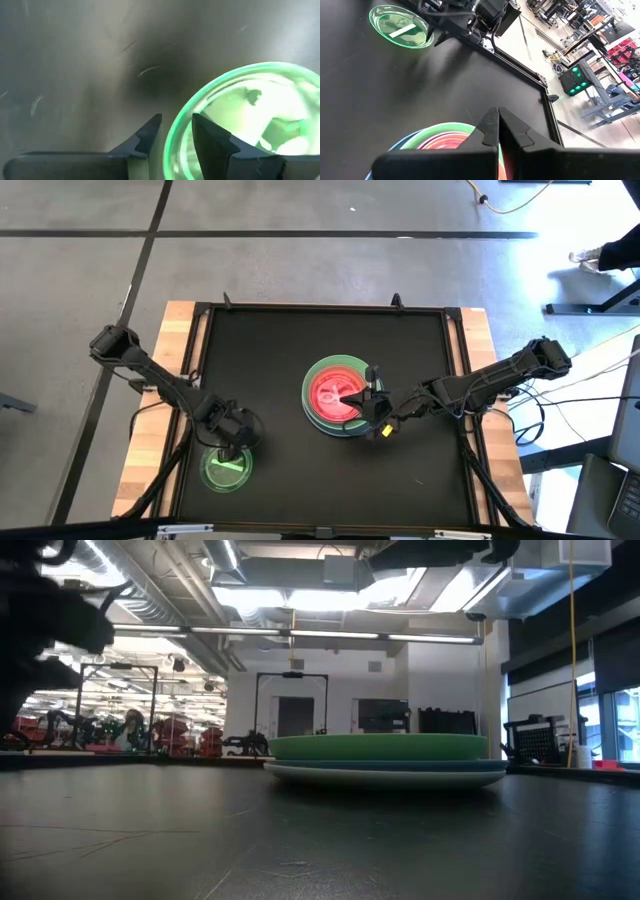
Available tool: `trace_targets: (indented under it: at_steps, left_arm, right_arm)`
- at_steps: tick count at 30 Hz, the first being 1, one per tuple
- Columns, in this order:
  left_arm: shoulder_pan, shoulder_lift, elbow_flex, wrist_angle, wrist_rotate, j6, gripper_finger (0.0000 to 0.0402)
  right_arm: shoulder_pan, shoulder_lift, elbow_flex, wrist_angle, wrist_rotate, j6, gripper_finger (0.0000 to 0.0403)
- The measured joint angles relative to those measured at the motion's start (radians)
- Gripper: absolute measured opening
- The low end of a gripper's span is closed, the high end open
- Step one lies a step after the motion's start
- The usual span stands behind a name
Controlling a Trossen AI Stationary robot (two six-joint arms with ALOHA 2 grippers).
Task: Stack plastic plates
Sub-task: Stack the light green plate on top of the pink plate
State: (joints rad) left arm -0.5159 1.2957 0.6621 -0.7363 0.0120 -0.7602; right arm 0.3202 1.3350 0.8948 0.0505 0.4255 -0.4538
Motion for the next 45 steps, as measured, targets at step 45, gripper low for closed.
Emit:
trace_targets:
  at_steps: [45]
  left_arm:
    - [0.015, 0.001, -0.136, 0.214, 0.061, -0.041, 0.0008]
  right_arm:
    - [0.0, 0.0, 0.0, 0.0, 0.0, 0.001, 0.0001]
